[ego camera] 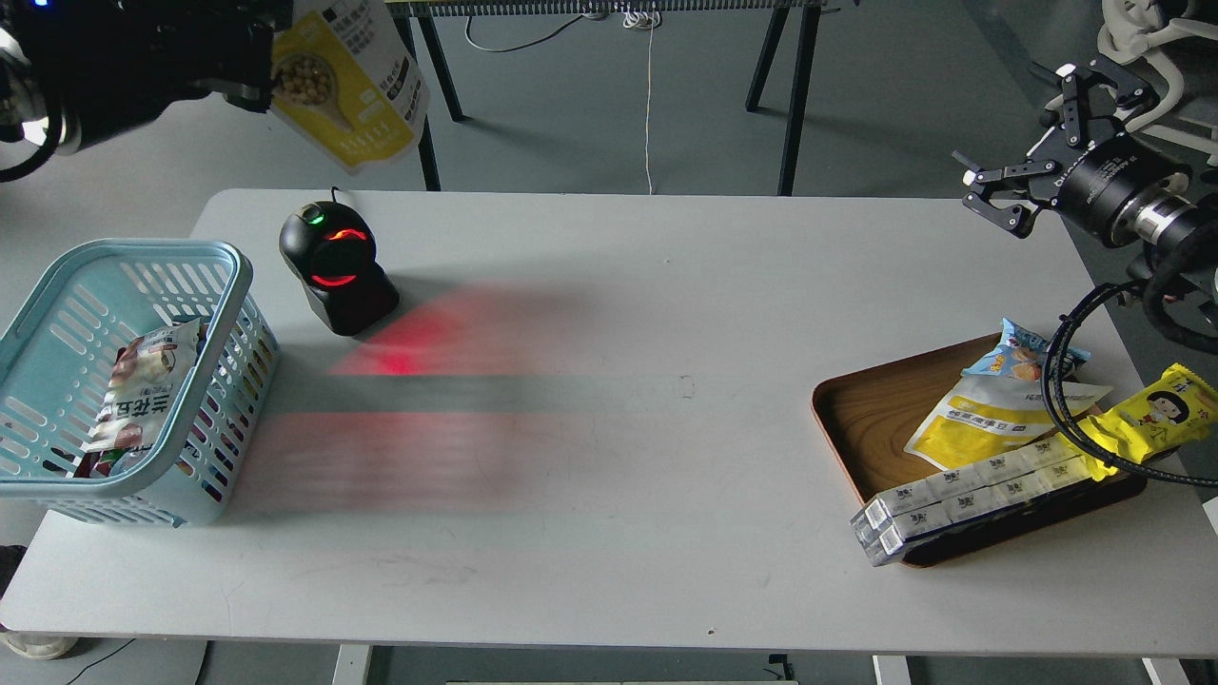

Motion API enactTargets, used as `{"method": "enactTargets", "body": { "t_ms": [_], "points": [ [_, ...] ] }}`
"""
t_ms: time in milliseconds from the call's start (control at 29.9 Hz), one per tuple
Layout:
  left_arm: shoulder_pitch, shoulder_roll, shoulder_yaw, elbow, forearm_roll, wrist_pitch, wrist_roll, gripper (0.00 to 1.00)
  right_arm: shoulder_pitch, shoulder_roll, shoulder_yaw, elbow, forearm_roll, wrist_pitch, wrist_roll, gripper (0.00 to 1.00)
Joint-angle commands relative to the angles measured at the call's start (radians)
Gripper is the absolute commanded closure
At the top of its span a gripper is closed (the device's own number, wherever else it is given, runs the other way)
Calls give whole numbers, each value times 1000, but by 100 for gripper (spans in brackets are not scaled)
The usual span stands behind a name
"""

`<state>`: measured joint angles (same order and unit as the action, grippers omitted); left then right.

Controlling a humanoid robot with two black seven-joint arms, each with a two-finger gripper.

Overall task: Scan snack and place in basket
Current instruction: 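Swing the held bag up and over toward the blue basket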

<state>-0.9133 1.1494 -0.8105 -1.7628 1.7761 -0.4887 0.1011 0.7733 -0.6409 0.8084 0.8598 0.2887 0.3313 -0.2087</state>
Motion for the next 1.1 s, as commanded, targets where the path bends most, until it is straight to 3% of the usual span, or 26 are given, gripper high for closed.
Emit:
{"method": "enactTargets", "body": {
  "t_ms": [0,268,435,736,936,1070],
  "points": [
    [-1,73,-50,3,-26,0,-46,100,3,4,0,-1,0,0,0,3],
    [1,266,-45,39,-118,0,-136,100,3,4,0,-1,0,2,0,3],
    [5,325,-19,117,-119,0,-201,100,4,4,0,-1,0,2,0,3],
    [5,401,161,259,-118,0,-314,100,9,4,0,-1,0,2,0,3],
    [4,495,336,279,-119,168,-392,100,14,7,0,-1,0,2,0,3],
    [4,536,418,279,-122,251,-419,100,14,7,0,-1,0,2,-1,3]
  ]
}}
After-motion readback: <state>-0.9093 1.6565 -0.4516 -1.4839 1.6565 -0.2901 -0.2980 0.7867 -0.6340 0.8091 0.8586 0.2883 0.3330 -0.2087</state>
